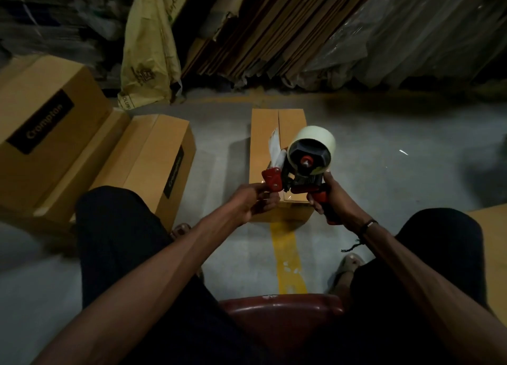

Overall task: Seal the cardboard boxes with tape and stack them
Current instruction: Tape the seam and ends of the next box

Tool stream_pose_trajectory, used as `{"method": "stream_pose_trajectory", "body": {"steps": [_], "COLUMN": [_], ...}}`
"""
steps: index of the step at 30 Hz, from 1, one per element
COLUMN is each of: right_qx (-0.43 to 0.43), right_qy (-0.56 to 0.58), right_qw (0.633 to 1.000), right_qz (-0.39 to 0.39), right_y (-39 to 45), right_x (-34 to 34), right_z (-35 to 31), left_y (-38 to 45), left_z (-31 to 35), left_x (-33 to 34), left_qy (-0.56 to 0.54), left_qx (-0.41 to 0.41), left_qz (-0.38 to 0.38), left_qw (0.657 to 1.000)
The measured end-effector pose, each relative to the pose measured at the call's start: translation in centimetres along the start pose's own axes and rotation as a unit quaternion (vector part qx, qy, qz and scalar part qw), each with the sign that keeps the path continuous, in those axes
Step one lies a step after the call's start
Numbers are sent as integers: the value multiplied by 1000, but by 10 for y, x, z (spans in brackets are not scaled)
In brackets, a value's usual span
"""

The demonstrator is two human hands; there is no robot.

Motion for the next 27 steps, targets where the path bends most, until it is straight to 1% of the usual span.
{"method": "stream_pose_trajectory", "body": {"steps": [3,5,8,12,15,17,21,24,27], "right_qx": [-8,-29,-49,-61,-47,-35,-13,0,-9], "right_qy": [-30,-70,-128,-201,-239,-257,-295,-309,-337], "right_qw": [999,997,990,975,966,961,950,946,935], "right_qz": [-16,-28,-44,-73,-84,-99,-100,-102,-114], "right_y": [2,7,18,45,71,84,105,112,123], "right_x": [0,-1,-2,1,0,-3,-20,-33,-33], "right_z": [6,12,19,29,41,51,81,104,128], "left_y": [5,12,27,52,66,79,107,125,143], "left_z": [0,1,1,11,13,14,16,9,-2], "left_x": [-9,-16,-29,-51,-63,-75,-111,-131,-139], "left_qy": [39,37,33,121,131,122,120,127,142], "left_qx": [29,38,49,101,132,129,85,75,66], "left_qz": [63,121,187,269,322,349,411,423,426], "left_qw": [997,991,980,950,928,920,900,894,891]}}
Point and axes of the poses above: each hand's wrist, its own y-axis towards the middle knuckle, its own x-axis out of the palm, z = x × y, the point moved 6 cm from there along y, towards the middle knuckle, and after that the axes turned 14 degrees about -x, right-handed, at the moved point
